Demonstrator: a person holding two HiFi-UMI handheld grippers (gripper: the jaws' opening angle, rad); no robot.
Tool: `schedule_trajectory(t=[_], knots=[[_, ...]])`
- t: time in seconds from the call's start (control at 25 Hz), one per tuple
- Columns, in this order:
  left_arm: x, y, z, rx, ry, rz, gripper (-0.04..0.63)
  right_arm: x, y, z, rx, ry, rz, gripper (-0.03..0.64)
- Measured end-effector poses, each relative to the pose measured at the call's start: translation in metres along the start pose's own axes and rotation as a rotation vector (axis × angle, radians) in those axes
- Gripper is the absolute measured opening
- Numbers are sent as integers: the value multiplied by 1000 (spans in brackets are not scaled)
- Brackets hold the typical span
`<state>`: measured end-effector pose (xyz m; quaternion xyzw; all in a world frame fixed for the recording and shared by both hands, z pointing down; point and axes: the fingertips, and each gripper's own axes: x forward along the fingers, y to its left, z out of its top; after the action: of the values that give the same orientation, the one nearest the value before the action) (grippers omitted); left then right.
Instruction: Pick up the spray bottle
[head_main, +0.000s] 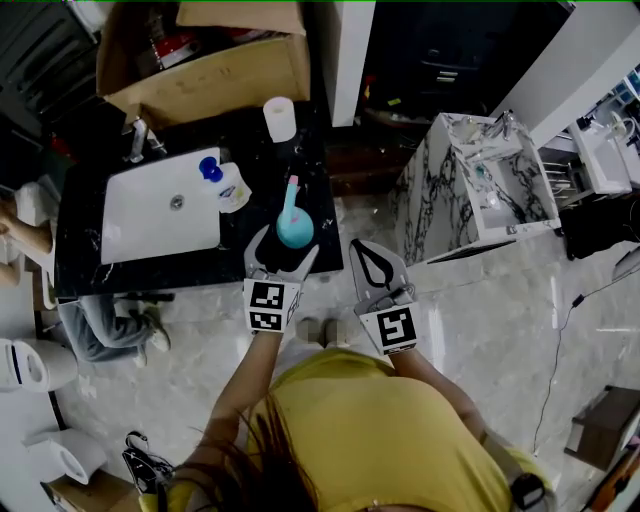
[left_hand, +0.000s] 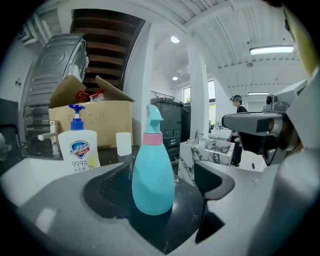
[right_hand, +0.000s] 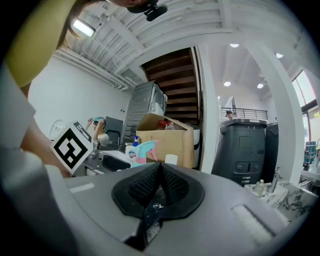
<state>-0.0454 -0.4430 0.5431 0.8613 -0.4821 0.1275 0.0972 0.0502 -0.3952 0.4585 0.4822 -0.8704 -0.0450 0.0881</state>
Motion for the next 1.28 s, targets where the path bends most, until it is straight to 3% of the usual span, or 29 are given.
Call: schedule_trajectory(t=[0.16,0.44,0.96,1.28], knots=[[20,12,-14,43,43,13,428,10,-5,-10,4,21,-10,1],[49,17,-39,67,132,-37,453,19,-13,-20,20,52,-41,0],[62,16,-45,75,140,-69,403,19,-23,-26,27,78,-74,0],[58,8,-35,128,114,-94,400,19,-18,-25,18,74,-62,0]])
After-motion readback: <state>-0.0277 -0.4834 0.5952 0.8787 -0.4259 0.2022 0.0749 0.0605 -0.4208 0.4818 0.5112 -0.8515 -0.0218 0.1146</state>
